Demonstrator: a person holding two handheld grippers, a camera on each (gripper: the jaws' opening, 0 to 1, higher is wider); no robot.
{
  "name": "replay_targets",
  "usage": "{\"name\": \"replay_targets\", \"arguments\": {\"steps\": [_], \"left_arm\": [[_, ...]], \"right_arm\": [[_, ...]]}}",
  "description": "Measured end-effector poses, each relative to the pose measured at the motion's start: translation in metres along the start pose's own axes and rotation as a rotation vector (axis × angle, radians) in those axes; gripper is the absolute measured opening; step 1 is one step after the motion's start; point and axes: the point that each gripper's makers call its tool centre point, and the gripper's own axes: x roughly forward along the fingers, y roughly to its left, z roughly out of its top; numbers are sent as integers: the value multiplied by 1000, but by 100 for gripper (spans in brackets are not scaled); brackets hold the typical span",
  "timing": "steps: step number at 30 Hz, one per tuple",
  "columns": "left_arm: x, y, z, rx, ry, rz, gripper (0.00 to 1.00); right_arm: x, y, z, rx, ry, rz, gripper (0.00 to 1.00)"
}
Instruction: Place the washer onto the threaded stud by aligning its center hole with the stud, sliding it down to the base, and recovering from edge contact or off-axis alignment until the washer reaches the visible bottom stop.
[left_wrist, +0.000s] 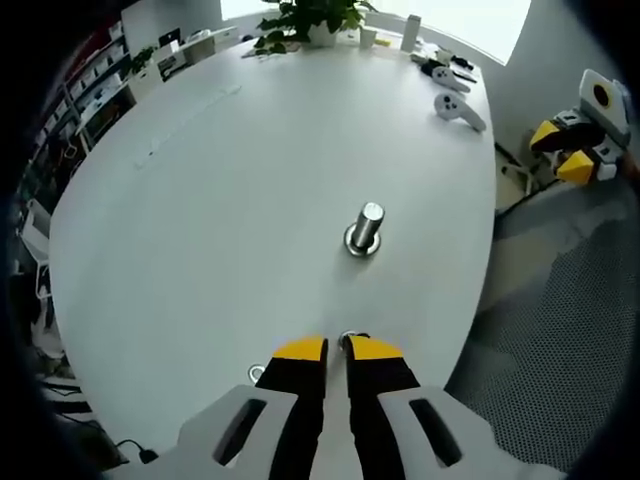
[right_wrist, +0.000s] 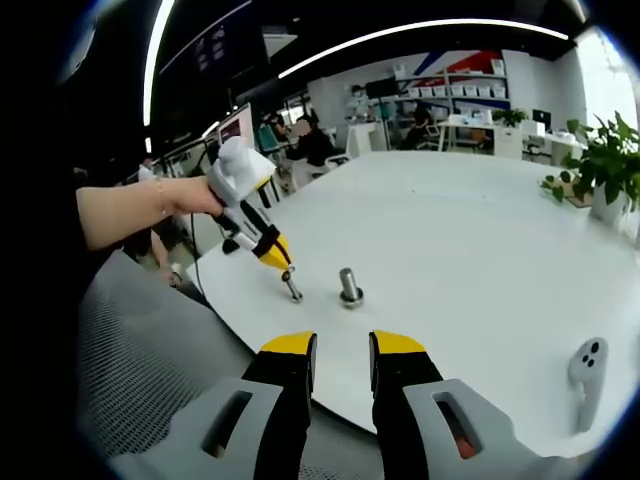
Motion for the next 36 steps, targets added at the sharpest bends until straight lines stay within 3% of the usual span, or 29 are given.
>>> {"name": "replay_targets", "arguments": {"steps": [3, 7, 17, 22, 36], "left_arm": [[3, 0, -5, 19, 30, 7, 4], [-1, -1, 2, -2, -3, -4, 4], [6, -5, 2, 27, 16, 4, 4], [3, -5, 6, 20, -1, 7, 4], [-14, 20, -7, -13, -32, 79, 4]], "right_arm": [[0, 0, 0, -1, -1, 0, 23], [0, 0, 0, 2, -1, -2, 23], [0, 0, 0, 3, 1, 2, 23], [0, 1, 0, 4, 0, 4, 23], [0, 3, 0, 2, -2, 12, 23]]}}
